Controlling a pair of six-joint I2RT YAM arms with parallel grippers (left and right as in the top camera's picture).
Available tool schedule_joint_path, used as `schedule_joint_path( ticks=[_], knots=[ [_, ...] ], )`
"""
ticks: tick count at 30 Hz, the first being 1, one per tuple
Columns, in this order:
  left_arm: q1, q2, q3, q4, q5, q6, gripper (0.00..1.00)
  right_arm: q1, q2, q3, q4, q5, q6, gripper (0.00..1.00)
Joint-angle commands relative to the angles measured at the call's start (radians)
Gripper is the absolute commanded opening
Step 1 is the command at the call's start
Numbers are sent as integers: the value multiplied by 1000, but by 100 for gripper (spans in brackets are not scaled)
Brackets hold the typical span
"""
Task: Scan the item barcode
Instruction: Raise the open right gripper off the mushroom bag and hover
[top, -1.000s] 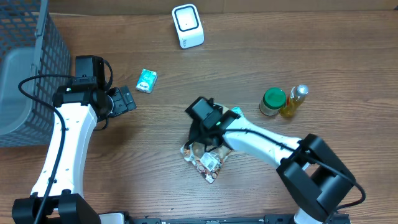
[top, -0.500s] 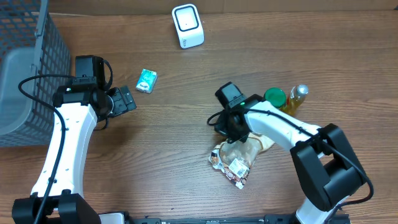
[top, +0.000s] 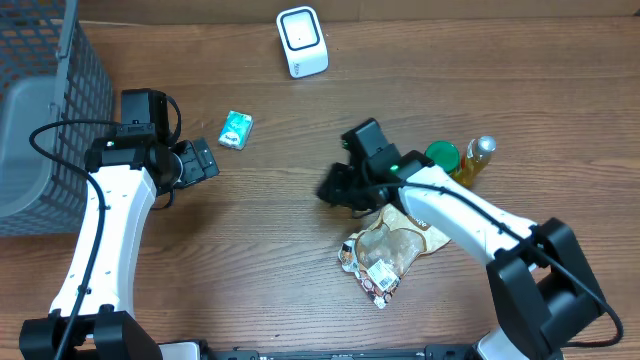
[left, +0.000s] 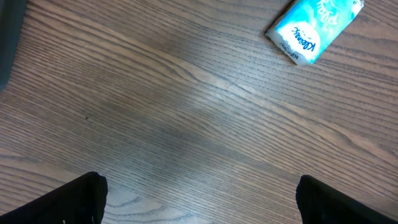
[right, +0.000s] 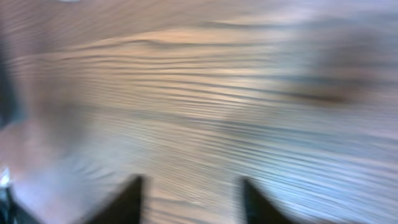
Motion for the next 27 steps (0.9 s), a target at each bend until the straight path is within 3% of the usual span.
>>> schedule_joint_path(
  ticks=[1,2,3,11,27],
  knots=[
    [2,5,0,2,-9,10,99,56,-15,19,32,-16,-38,77],
    [2,5,0,2,-9,10,100,72,-12,19,37,3,-38,95],
    [2,5,0,2,-9,10,100,87,-9,19,41,30,-38,100],
    [2,5,0,2,-9,10,100,163,3,19,101,219,-38,100],
    [2,5,0,2,-9,10,99,160,3,19,107,247,-38,100]
  ],
)
